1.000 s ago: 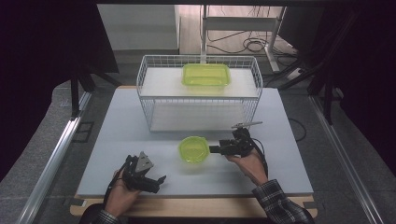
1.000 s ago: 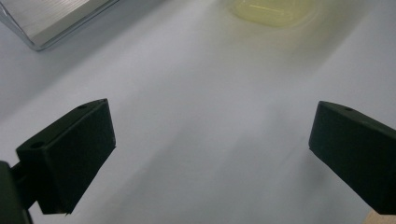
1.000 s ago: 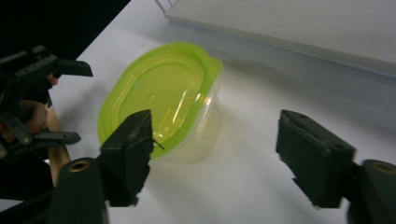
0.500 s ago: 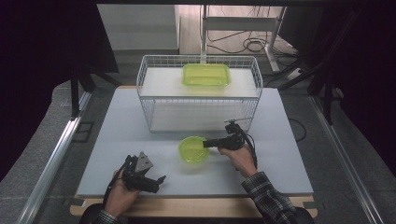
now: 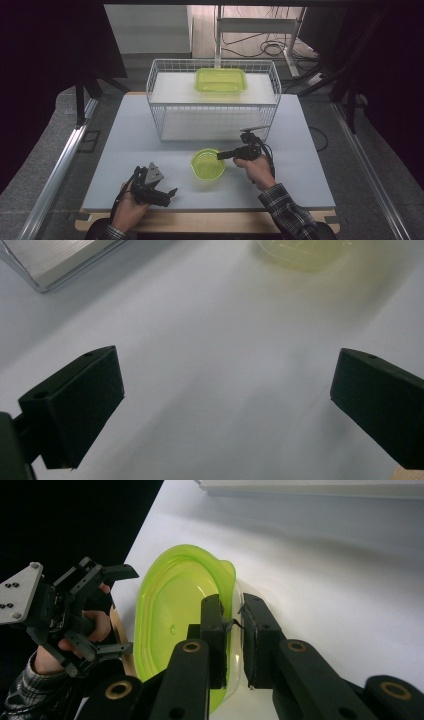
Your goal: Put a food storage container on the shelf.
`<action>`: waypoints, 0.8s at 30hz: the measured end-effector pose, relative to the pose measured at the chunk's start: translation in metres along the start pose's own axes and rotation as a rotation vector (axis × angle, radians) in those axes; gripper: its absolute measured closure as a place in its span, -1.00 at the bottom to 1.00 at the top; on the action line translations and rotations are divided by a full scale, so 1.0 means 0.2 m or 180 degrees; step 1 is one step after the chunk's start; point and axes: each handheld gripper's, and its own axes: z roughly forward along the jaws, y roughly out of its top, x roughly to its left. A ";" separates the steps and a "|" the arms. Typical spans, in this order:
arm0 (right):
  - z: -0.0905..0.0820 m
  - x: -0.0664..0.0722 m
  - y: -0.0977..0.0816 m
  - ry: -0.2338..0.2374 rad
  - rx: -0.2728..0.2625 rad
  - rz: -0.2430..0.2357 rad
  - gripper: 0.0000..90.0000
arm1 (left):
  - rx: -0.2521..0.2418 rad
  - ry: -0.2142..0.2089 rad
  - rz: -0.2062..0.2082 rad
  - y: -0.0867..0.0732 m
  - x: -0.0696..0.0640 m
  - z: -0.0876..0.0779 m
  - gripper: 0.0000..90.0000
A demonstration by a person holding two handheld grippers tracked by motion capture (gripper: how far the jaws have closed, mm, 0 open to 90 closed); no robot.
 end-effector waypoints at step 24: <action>-0.23 0.12 0.04 0.0175 -0.0403 -0.0075 0.81 | -0.0016 0.0010 -0.0019 0.00 0.00 0.00 -0.99</action>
